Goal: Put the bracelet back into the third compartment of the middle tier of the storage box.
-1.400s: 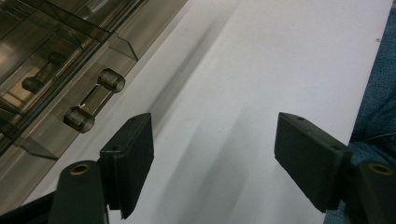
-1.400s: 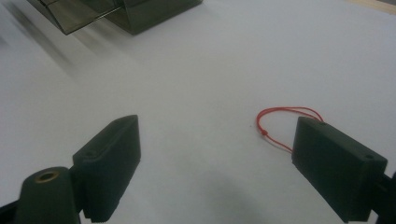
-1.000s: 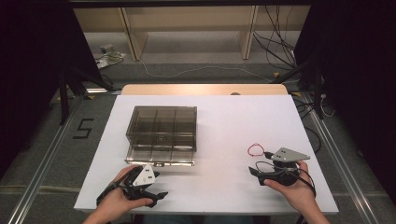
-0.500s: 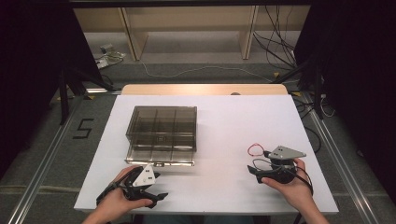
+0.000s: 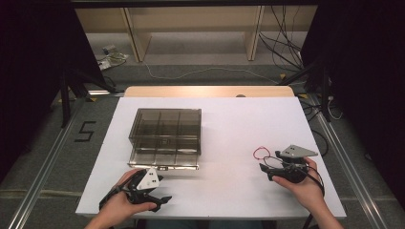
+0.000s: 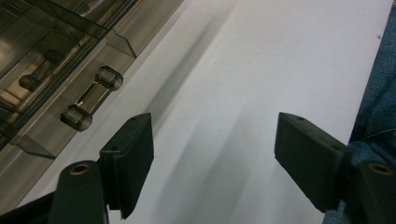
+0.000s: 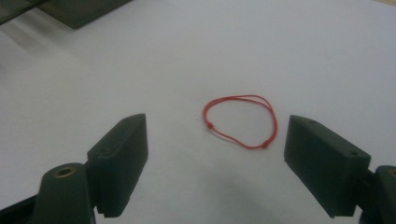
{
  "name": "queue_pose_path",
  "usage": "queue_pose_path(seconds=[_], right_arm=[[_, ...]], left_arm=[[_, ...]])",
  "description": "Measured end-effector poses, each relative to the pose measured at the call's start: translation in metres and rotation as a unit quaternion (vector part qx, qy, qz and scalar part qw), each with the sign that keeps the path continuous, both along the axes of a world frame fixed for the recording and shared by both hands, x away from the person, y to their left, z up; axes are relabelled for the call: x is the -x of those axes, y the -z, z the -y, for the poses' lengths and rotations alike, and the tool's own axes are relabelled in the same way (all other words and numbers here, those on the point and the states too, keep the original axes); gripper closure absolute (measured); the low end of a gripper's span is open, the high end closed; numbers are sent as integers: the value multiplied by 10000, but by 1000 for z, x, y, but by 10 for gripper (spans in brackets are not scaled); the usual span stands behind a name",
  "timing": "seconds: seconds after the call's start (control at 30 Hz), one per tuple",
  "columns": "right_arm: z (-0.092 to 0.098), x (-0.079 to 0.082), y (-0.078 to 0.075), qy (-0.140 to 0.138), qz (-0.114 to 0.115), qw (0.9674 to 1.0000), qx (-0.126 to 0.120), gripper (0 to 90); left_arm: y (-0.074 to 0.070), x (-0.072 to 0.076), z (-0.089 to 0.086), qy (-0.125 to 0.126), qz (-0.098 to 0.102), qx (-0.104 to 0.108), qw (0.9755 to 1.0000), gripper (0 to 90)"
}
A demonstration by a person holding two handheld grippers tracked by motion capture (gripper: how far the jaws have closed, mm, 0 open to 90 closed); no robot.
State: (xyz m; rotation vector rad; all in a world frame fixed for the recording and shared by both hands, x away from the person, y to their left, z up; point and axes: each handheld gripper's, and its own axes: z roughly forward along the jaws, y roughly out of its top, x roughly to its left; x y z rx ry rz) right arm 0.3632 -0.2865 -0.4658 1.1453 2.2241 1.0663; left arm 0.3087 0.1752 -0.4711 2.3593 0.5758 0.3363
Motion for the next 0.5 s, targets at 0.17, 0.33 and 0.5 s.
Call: queue_pose_path(seconds=[0.17,0.33,0.5], right_arm=[[4,-15,-1,322,51,9990,315,298],[3,-30,4,540,-138,9974,448,362],[-2,-42,10,641,-396,9953,614,429]], left_arm=[[0,1,0,32,-17,-8,10000,284],[1,0,0,23,-42,-3,10000,286],[2,0,1,12,-46,-9,10000,286]])
